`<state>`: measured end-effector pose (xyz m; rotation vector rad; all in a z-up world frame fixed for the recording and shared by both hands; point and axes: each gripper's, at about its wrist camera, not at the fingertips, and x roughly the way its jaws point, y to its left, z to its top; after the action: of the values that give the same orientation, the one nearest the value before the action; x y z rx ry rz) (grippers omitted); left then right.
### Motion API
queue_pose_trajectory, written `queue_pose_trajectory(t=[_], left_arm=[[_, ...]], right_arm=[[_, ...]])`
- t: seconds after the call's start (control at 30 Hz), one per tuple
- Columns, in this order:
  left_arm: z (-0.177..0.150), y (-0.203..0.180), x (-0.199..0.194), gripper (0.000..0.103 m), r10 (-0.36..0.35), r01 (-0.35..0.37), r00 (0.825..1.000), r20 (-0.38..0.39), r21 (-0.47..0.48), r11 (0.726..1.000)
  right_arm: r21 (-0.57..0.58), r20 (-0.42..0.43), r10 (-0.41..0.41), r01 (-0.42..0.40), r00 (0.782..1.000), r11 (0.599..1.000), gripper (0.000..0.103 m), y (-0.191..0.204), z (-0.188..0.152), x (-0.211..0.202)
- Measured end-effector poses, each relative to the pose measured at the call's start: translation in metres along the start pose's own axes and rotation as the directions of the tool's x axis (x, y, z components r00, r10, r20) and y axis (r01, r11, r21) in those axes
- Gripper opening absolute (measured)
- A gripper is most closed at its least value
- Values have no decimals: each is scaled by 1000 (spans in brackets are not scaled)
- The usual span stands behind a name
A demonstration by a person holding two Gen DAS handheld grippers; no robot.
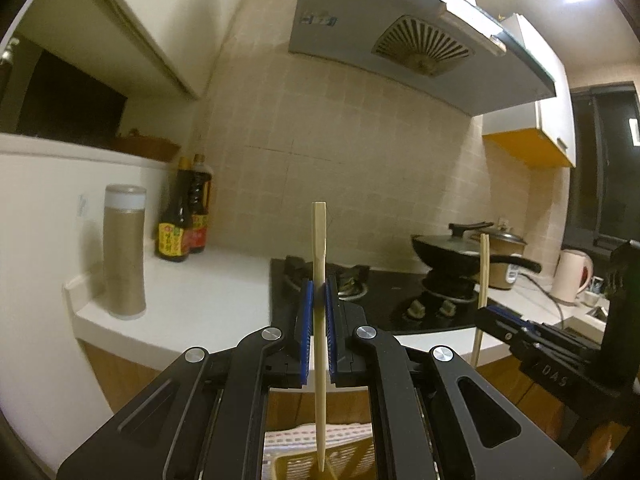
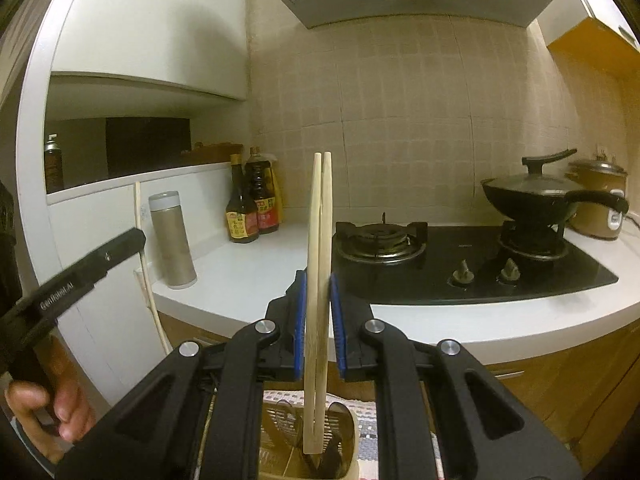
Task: Organize utensils
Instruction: 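Drop the chopsticks into the caddy with both grippers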
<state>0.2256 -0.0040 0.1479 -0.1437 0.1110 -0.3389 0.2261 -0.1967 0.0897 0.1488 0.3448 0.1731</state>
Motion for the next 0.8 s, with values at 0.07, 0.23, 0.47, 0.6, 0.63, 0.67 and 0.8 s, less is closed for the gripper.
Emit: queue_pose_trajectory(t=[0.07,0.23,0.47,0.6,0.63,0.67,0.8], left_arm=[[-8,2,6,4,6,-6,1000,-9,1,1000],[-23,6,13,4,13,-13,1000,-23,4,1000],[-39,14,13,4,-9,9,999,-47,-3,1000],[-43,20,7,6,-52,51,996,-67,-20,998],[-43,20,5,11,-57,56,996,-72,-23,998],[-44,21,3,22,-61,59,995,-77,-25,998],[-47,25,-15,36,-75,71,993,-94,-42,997]], right_arm=[[8,-2,2,-2,1000,1000,10,0,-7,5],[3,-13,-7,7,1000,1000,10,2,-26,16],[-1,-1,-17,17,1000,1000,10,4,-49,14],[-2,-17,-4,4,1000,1000,11,3,-56,5],[-1,-28,2,-2,1000,1000,11,2,-58,1],[0,-34,7,-7,999,1000,12,2,-59,-3],[14,-90,40,-39,995,999,18,-4,-66,-20]])
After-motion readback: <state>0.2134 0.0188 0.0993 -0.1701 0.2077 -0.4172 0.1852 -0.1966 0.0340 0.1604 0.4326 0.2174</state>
